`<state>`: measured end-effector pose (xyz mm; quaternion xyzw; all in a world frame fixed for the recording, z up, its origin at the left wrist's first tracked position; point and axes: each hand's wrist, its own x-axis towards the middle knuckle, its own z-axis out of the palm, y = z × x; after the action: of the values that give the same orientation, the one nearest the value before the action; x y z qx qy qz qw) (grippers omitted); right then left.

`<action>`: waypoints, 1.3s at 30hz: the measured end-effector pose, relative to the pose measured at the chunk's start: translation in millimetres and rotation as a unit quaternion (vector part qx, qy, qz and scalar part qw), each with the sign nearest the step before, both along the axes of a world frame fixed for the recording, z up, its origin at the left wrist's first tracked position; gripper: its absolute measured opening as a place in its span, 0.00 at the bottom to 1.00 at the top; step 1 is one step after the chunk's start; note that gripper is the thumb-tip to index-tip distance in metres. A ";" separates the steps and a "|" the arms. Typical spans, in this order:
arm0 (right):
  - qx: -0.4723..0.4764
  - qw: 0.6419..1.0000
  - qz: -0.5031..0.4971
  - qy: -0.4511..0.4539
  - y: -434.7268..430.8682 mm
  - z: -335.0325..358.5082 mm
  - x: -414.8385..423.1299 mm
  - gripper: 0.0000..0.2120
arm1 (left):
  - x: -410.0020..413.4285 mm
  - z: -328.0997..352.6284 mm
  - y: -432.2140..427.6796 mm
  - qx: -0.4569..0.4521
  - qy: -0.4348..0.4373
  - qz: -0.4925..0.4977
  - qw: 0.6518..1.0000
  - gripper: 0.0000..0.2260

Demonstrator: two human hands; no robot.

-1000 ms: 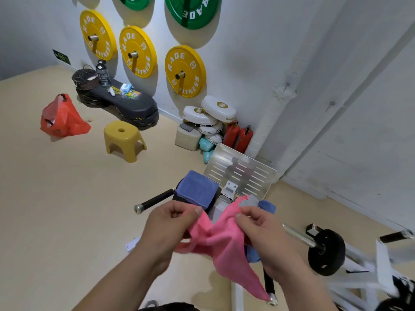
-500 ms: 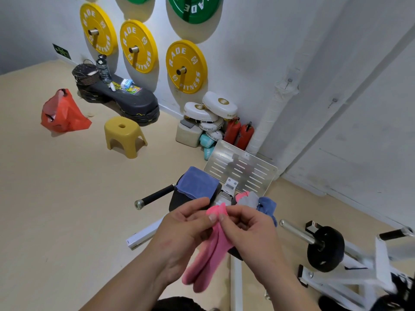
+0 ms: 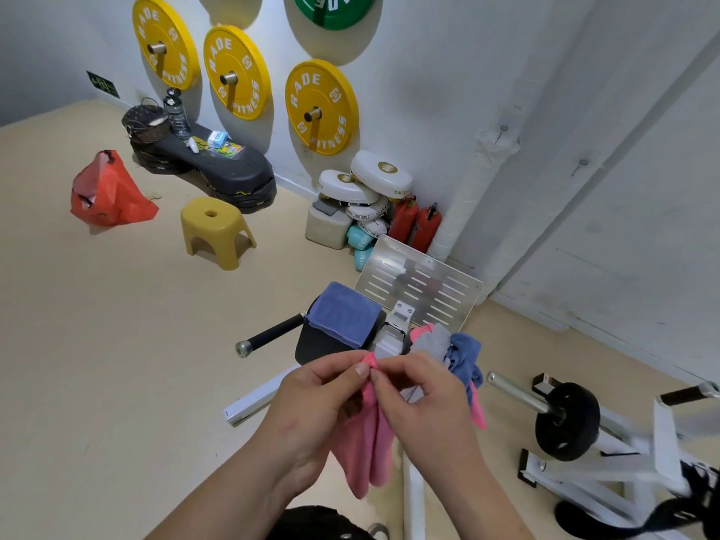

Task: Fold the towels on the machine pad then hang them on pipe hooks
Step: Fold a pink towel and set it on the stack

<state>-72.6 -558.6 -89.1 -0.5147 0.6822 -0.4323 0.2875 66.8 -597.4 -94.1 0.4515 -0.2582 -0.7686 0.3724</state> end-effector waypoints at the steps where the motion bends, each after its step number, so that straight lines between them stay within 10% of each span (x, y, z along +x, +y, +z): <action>1: -0.007 1.000 -0.007 0.022 -0.6 -2.1 -0.4 0.10 | -0.6 -0.3 1.1 0.000 -0.005 0.001 1.000 0.08; 13: 0.014 0.996 0.076 0.047 0.1 2.1 -6.3 0.12 | 0.7 0.3 2.9 -0.047 -0.033 -0.034 0.998 0.09; 28: 0.099 0.980 0.052 -0.164 -0.7 24.6 -15.5 0.12 | 7.5 10.4 -6.7 -0.230 -0.229 -0.103 0.940 0.09; 39: 0.046 0.997 0.057 -0.004 -3.6 24.4 -23.9 0.07 | 6.5 -6.9 -7.4 -0.351 -0.292 -0.182 0.871 0.19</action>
<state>-96.4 -562.2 -64.7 -0.5373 0.6700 -0.3856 0.3372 73.3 -604.8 -101.0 0.4404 -0.6854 -0.5146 0.2674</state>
